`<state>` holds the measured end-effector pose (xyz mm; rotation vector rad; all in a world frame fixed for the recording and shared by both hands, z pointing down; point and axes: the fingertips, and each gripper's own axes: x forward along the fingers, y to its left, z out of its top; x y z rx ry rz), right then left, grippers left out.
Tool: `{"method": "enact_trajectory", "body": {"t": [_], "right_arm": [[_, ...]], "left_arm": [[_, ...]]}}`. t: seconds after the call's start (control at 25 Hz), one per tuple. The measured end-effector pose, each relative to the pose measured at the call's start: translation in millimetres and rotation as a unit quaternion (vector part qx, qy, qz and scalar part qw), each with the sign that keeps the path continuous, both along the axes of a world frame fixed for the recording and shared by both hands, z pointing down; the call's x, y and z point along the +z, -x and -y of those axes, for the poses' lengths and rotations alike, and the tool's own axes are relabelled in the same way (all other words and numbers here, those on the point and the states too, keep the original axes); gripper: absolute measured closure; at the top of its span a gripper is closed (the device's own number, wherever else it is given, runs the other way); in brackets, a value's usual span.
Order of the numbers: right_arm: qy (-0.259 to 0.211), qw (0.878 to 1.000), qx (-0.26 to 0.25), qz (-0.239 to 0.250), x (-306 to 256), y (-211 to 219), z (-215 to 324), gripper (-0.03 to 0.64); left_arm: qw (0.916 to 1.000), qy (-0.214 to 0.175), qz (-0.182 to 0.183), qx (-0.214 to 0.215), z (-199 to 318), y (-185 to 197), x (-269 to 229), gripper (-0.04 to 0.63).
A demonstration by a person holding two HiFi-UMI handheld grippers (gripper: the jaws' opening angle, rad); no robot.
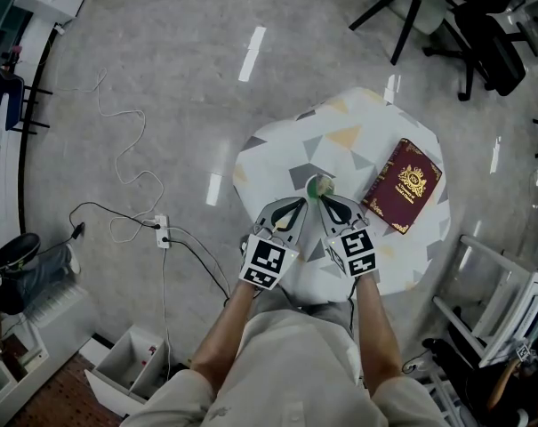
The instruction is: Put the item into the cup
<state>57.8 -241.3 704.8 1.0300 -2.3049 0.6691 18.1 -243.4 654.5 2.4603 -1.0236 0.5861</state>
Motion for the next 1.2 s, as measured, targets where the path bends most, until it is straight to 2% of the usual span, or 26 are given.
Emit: {"method": "enact_trajectory", "body": {"t": [0.52, 1.2], "right_arm": [[0.031, 0.999, -0.017, -0.027, 13.4, 1.1, -9.4, 0.612], [0.033, 0.998, -0.01, -0.047, 13.1, -0.5, -9.1, 0.607]], "left_arm": [[1.0, 0.003, 0.0, 0.0, -3.4, 1.4, 2.7, 0.584], [1.0, 0.001, 0.001, 0.004, -6.6, 0.6, -0.2, 0.584]]}}
